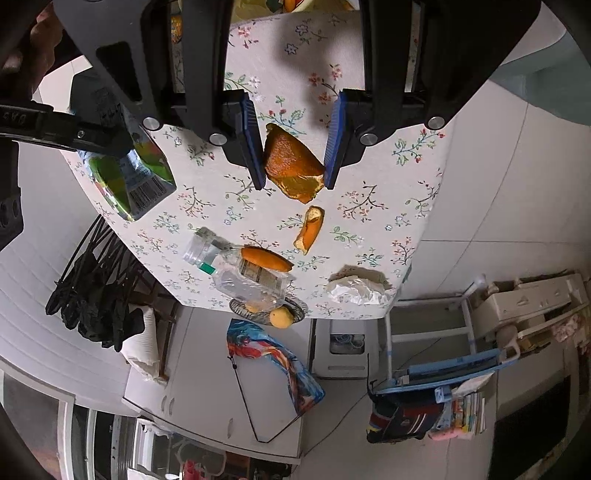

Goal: Collect trash
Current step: 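Carry the juice carton and orange peel to the basin and open the right tool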

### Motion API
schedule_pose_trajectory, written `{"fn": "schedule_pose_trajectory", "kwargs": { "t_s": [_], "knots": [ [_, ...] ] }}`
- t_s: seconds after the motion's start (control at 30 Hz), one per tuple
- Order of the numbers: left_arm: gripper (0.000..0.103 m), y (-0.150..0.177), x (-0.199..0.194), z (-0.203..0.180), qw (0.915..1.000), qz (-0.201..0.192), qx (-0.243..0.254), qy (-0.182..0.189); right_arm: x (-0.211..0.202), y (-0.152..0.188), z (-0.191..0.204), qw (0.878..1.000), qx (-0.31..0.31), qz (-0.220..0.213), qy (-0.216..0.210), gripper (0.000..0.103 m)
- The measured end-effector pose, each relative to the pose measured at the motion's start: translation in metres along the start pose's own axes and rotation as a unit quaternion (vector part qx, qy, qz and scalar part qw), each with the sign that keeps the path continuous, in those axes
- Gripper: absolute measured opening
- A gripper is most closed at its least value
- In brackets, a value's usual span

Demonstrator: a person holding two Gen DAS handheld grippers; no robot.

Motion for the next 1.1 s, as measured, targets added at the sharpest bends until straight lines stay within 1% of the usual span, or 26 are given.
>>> {"fn": "schedule_pose_trajectory", "kwargs": {
  "t_s": [0.23,0.53,1.1],
  "knots": [
    [0.031,0.008,-0.009,-0.003,1.0,-0.001,-0.001,0.004,-0.008,0.008,-0.003,1.0,0.019,-0.011,-0.014,0.031],
    [0.031,0.015,-0.021,-0.003,0.9999,-0.005,-0.006,0.013,-0.013,0.02,0.002,0.999,0.023,-0.015,-0.027,0.031],
    [0.031,0.034,-0.036,0.006,0.9996,0.004,-0.019,0.018,-0.021,0.061,0.013,0.999,0.034,0.005,-0.04,0.031]
  ]
}}
Point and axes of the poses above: each gripper's, at about its wrist camera, not at the fingertips, and x roughly the way its jaws point, z to its left, y to its underside, the point moved 3 cm from there along x, roughly the way its jaws point, and after that the axes turned 9 degrees about -y, right-handed, at the moved point
